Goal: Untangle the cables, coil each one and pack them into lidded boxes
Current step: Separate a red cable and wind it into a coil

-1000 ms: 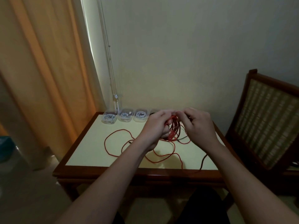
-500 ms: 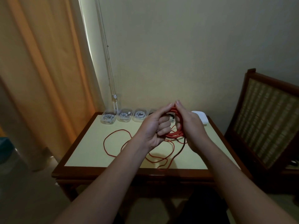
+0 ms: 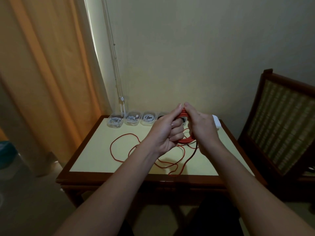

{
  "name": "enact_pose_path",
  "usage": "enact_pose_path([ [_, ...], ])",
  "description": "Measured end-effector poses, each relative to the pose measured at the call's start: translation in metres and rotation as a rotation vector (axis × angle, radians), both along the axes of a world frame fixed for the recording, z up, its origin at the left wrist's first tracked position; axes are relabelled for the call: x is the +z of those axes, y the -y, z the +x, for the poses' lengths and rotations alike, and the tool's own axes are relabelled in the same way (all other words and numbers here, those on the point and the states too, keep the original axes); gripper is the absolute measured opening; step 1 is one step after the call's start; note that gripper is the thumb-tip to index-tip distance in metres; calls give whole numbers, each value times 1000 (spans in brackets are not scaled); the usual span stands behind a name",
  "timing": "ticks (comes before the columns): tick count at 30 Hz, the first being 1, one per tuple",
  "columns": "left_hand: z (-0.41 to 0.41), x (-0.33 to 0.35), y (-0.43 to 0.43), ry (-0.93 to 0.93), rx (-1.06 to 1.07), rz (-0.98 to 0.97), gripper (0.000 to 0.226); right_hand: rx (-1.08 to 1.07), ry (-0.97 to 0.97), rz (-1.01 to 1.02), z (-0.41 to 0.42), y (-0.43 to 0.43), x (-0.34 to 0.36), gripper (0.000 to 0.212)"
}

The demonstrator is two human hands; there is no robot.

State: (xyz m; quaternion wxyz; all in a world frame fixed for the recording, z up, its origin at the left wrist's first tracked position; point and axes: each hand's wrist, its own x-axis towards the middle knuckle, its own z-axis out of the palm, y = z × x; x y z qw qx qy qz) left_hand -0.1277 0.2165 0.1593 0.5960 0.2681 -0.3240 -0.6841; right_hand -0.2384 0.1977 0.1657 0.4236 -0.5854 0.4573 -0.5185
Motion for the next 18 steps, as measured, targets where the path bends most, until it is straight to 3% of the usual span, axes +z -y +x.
enact_pose_path([
  [9, 7, -2, 5, -56, 17, 25, 27, 64, -62, -47, -2, 5, 2, 49],
  [14, 40, 3, 9, -248, 61, 68, 18, 99, -311, -151, -25, 22, 6, 42],
  [18, 79, 10, 14, -399, 165, 138, 20, 216, -232, -21, -59, 44, 3, 23],
])
